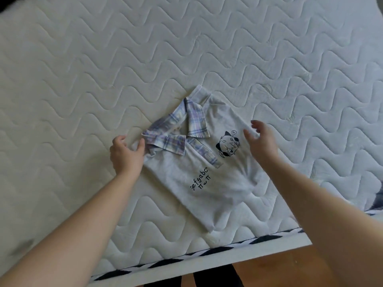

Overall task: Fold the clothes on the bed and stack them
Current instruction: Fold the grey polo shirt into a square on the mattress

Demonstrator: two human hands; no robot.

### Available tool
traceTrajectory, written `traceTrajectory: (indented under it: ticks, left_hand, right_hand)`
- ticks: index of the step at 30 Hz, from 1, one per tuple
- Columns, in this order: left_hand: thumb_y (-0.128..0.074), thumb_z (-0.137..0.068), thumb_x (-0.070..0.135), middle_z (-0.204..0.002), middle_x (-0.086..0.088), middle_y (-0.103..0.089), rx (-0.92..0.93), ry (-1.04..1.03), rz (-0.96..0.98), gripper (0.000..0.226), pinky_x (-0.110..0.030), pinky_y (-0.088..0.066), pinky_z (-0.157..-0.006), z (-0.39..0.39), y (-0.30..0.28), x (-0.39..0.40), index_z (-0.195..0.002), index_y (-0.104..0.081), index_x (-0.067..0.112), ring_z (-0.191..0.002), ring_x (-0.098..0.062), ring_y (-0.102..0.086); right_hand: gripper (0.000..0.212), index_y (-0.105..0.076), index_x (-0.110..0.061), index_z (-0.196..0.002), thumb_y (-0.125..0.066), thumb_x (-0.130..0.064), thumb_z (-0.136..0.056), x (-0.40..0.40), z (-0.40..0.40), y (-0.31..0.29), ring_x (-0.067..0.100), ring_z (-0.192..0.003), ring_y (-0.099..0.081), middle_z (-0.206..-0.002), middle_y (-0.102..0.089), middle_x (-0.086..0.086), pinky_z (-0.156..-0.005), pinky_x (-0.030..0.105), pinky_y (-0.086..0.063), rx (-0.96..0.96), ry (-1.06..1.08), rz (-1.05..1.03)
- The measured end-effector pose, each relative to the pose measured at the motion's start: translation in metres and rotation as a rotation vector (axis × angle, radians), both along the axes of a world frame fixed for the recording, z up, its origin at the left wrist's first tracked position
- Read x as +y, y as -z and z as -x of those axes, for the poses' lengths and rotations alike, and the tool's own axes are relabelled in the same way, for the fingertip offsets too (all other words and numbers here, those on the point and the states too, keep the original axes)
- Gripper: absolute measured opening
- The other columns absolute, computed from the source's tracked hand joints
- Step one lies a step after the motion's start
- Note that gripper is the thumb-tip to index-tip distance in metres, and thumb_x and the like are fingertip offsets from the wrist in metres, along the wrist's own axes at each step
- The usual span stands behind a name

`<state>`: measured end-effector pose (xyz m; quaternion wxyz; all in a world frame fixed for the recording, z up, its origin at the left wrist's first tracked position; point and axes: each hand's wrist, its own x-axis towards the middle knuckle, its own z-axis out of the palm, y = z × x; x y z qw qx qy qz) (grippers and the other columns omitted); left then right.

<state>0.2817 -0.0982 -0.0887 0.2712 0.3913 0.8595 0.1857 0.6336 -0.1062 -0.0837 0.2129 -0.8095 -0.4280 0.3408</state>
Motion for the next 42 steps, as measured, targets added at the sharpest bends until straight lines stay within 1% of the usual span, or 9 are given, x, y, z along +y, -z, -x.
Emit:
traceTrajectory:
  ticks: [5,9,12,17,21,27,33,37,42]
  left_hand:
    - [-0.067,-0.086,0.053,-0.086,-0.024,-0.068,-0.328,-0.226,0.244,0.058,-0.048,-0.054,-0.079,0.0,0.019,-0.036,-0.092,-0.069,-0.005,-0.077,-0.03,-0.064]
    - [-0.071,-0.084,0.048,-0.097,-0.017,-0.072,-0.62,-0.284,0.25,0.047,-0.047,-0.055,-0.086,-0.01,0.028,-0.038,-0.098,-0.069,0.004,-0.088,-0.029,-0.068]
    - [-0.076,-0.083,0.036,-0.101,-0.014,-0.07,-0.725,-0.334,0.269,0.03,-0.036,-0.053,-0.074,-0.013,0.033,-0.033,-0.092,-0.067,0.009,-0.082,-0.024,-0.066]
    - [-0.074,-0.086,0.025,-0.096,-0.005,-0.073,-0.64,-0.279,0.143,0.009,-0.03,-0.053,-0.08,-0.025,0.033,-0.045,-0.086,-0.067,0.02,-0.093,-0.023,-0.068]
    - [-0.072,-0.087,0.033,-0.088,0.005,-0.073,-0.63,-0.207,0.021,0.01,-0.029,-0.053,-0.076,-0.032,0.018,-0.057,-0.081,-0.069,0.026,-0.092,-0.017,-0.07]
    - [-0.069,-0.079,0.039,-0.096,-0.003,-0.076,-0.794,-0.154,-0.057,0.018,-0.046,-0.051,-0.094,-0.037,-0.022,-0.067,-0.087,-0.075,0.023,-0.099,-0.025,-0.07]
    - [-0.071,-0.07,0.064,-0.085,0.007,-0.076,-0.785,0.109,-0.11,0.033,-0.029,-0.052,-0.071,-0.033,-0.084,-0.068,-0.087,-0.075,0.037,-0.081,-0.009,-0.071]
    - [-0.076,-0.063,0.064,-0.088,0.007,-0.076,-0.78,0.182,-0.186,0.035,-0.026,-0.054,-0.069,-0.018,-0.143,-0.064,-0.088,-0.072,0.04,-0.083,-0.011,-0.073]
    - [-0.078,-0.078,0.034,-0.088,0.015,-0.074,-0.744,0.339,-0.314,0.018,-0.012,-0.05,-0.061,0.008,-0.233,-0.064,-0.088,-0.069,0.045,-0.079,0.0,-0.069]
  right_hand:
    - [0.052,-0.041,-0.018,-0.145,-0.054,-0.032,-0.097,0.082,0.034,0.01,0.028,-0.131,-0.045,-0.145,-0.046,0.006,-0.107,0.047,-0.04,0.017,-0.229,0.087]
    - [0.059,-0.044,-0.016,-0.142,-0.053,-0.047,-0.093,0.122,0.051,0.019,0.032,-0.126,-0.044,-0.142,-0.042,0.011,-0.103,0.042,-0.041,-0.155,-0.266,0.27]
    - [0.062,-0.052,-0.011,-0.129,-0.06,-0.057,-0.088,0.139,0.048,0.018,0.028,-0.098,-0.055,-0.121,-0.056,0.011,-0.077,0.035,-0.046,-0.103,-0.267,0.369]
    - [0.048,-0.061,-0.012,-0.094,-0.062,-0.06,-0.086,0.142,0.043,0.01,0.027,-0.087,-0.058,-0.094,-0.061,0.009,-0.07,0.032,-0.04,-0.115,-0.509,0.338]
    - [0.033,-0.061,-0.014,-0.101,-0.066,-0.044,-0.088,0.123,0.033,-0.004,0.022,-0.084,-0.059,-0.092,-0.064,0.004,-0.074,0.035,-0.049,-0.018,-0.55,0.264]
    - [0.012,-0.064,-0.03,-0.078,-0.069,-0.027,-0.089,0.072,0.015,-0.06,-0.013,-0.053,-0.054,-0.057,-0.06,-0.023,-0.047,0.003,-0.037,0.187,-0.375,0.09]
    - [0.013,-0.069,-0.013,-0.101,-0.066,-0.022,-0.093,0.019,0.002,-0.127,0.017,-0.085,-0.064,-0.096,-0.072,0.011,-0.079,0.04,-0.055,0.332,-0.155,-0.022]
    - [0.007,-0.071,-0.02,-0.092,-0.065,-0.025,-0.093,-0.028,-0.004,-0.183,0.011,-0.079,-0.068,-0.085,-0.074,-0.003,-0.066,0.024,-0.055,0.419,-0.032,-0.131]
    - [0.023,-0.071,-0.016,-0.103,-0.072,-0.031,-0.086,-0.09,0.003,-0.264,0.026,-0.093,-0.069,-0.1,-0.073,0.011,-0.082,0.043,-0.053,0.531,0.078,-0.262]
